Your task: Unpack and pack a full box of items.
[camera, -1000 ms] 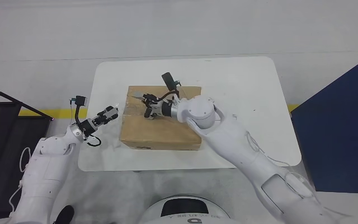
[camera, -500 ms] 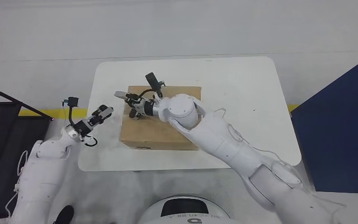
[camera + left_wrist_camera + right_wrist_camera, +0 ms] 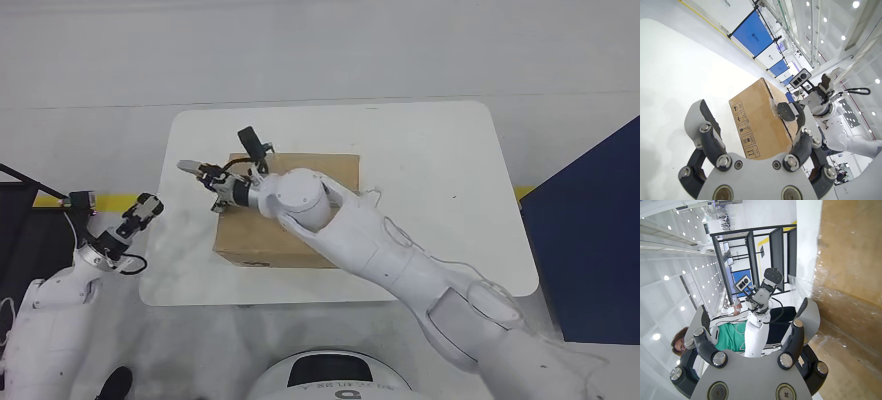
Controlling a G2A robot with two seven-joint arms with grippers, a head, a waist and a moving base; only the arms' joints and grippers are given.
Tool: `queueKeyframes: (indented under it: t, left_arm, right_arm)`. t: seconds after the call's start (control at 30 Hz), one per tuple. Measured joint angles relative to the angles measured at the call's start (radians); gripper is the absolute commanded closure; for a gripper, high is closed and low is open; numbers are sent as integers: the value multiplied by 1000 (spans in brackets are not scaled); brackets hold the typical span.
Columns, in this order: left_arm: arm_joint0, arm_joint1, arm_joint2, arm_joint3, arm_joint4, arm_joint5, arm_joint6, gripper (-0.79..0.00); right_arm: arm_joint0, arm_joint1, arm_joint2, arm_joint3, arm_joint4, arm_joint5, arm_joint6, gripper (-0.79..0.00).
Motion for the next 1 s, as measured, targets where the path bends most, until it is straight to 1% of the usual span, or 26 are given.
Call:
queueKeyframes:
  t: [0.1, 0.2, 0.3, 0.4, 0.43, 0.53, 0.63, 0.73, 0.83, 0.9, 1.0]
  left_arm:
    - [7, 4, -12, -21, 13, -16, -2, -785]
    - [20, 9, -33, -63, 25, -29, -3, -785]
    - [40, 14, -61, -123, 44, -37, -1, -785]
    - [61, 17, -91, -197, 75, -39, 22, -785]
    - [68, 18, -100, -232, 93, -38, 35, -785]
    - [84, 15, -112, -324, 163, -30, 80, -785]
    - [95, 9, -113, -414, 250, -13, 135, -785]
    - [94, 2, -108, -482, 366, 34, 199, -785]
    - [88, -6, -80, -529, 477, 93, 257, -785]
    - [87, -7, -75, -534, 501, 104, 265, -785]
    - [87, -7, -76, -533, 492, 101, 263, -785]
  right_arm:
    - [-37, 13, 39, -44, -26, -80, -8, -785]
    - [-126, 51, 109, -149, -93, -146, -38, -785]
    - [-268, 106, 218, -305, -192, -179, -67, -785]
    - [-448, 164, 368, -477, -294, -185, -88, -785]
    - [-527, 184, 435, -546, -329, -190, -101, -785]
    - [-718, 220, 586, -702, -366, -228, -105, -785]
    - [-879, 240, 713, -815, -368, -290, -111, -785]
    - [-1004, 251, 811, -870, -357, -353, -152, -785]
    - [-1072, 256, 866, -874, -336, -380, -173, -785]
    - [-1086, 258, 893, -862, -318, -380, -174, -785]
    - [-1088, 260, 906, -846, -298, -380, -171, -785]
